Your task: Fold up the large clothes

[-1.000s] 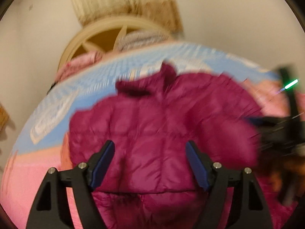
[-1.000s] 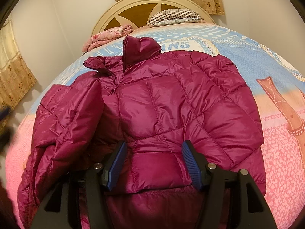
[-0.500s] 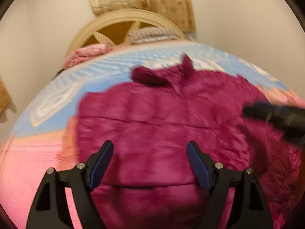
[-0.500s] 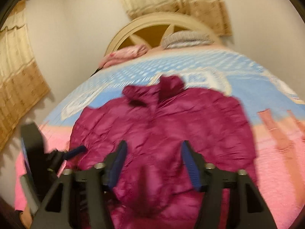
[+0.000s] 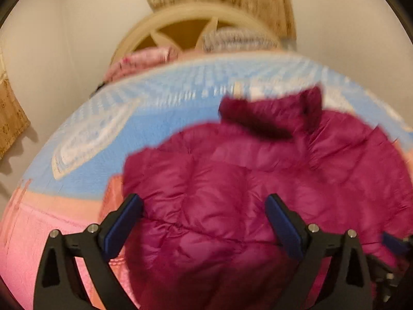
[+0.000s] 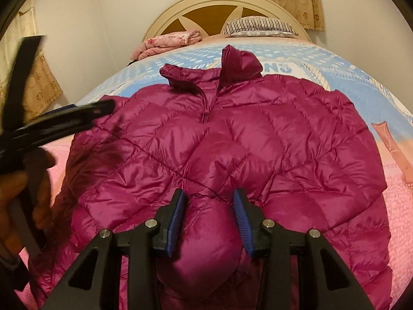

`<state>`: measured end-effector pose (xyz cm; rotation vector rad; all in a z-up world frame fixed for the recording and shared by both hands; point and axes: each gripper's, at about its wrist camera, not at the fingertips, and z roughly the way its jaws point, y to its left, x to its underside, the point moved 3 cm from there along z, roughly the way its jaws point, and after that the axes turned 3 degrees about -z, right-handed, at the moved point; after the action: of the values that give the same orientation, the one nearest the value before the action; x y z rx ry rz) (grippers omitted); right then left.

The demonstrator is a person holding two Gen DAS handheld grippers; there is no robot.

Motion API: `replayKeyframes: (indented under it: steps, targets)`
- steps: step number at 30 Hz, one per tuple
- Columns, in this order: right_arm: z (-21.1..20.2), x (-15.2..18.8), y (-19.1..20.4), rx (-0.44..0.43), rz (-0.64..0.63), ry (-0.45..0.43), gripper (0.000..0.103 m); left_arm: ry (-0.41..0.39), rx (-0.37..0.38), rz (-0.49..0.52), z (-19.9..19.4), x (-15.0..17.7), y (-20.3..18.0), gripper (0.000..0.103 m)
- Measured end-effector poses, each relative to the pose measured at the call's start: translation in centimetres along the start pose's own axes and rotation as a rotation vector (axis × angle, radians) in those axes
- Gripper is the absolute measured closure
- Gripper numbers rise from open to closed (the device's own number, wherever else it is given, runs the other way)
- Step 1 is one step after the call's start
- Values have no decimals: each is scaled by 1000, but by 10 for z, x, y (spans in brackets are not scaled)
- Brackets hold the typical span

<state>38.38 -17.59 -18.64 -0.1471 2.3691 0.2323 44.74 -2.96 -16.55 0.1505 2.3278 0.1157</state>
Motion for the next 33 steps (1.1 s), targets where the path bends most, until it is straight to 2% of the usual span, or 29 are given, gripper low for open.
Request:
replayKeyframes:
  steps: [1,3,11,18,23,27,30,33]
  targets:
    - [0,1,0,-1,1,3,62,37,-2,-6,11,4,2,2]
    - [3,2,0,-6,3,11,62,106,43,-32,28,13,6,0]
    - [6,3,4,20,-19,16,62,187,118,-97,48,17,14,0]
    - [-2,-3,9,62,-56,36,62,186,121,-103,45,18,13,0]
    - [-28,-24,18,44,-15,-53,62,179,123,-106,46,17,15,0]
    - [-6,-35,22,54,-24,-14,62,177,116,-101,45,18,14,0]
    - [19,-28,16,56,-9,46,62,172,127,-112,39,17,17,0]
    - [27,-19,15,60,-29,38,62,116,101,-122,24,15,24,0]
